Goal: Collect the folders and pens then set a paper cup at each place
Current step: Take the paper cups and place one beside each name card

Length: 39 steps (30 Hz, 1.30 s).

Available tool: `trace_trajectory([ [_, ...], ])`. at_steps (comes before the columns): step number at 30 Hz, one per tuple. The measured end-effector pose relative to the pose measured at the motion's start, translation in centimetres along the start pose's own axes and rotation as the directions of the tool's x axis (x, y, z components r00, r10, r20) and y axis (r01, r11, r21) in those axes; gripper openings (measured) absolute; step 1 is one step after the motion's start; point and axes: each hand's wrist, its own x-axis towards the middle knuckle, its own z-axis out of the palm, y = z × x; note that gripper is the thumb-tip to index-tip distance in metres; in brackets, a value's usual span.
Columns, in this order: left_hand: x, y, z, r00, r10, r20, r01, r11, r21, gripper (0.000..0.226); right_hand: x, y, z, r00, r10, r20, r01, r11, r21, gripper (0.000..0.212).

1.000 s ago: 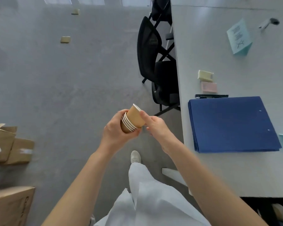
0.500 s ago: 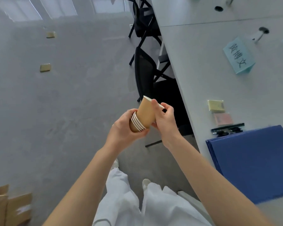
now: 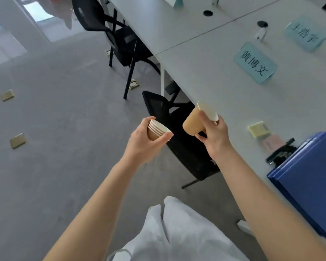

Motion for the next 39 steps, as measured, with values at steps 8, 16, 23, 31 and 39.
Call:
trace_trajectory([
  [8,12.1,4.6,2.0,0.992,-0.045,0.115,0.055,0.995,-0.086,0.046,14.5,-2.7,-3.9,0.877,-0.167,-0.451,0.112,0.983,-0.147,0.071],
  [16,23.8,9.3,5.9,0.968,-0.049,0.244,0.060,0.998,-0.036,0.043,29.3,-7.1,-7.4,0.780,-0.246,-0.575,0.016,0.927,-0.375,0.077],
  [23,30.5,9.6,6.9,0.964,-0.030,0.264,0.026,1.000,0.017,0.051,36.3,-5.4,-8.6,0.782,-0.286,-0.554,-0.042,0.862,-0.506,0.072],
  [31,33.9,8.5,6.2,0.965,-0.087,0.246,0.074,0.995,0.063,0.043,36.6,-3.6,-6.2,0.736,-0.083,-0.672,-0.296,0.853,-0.429,0.091],
  [39,37.9,6.4,0.6,0.960,-0.033,0.277,-0.026,0.978,0.206,0.049,32.0,-3.4,6.8,0.927,0.022,-0.373,-0.190,0.888,-0.419,0.009],
])
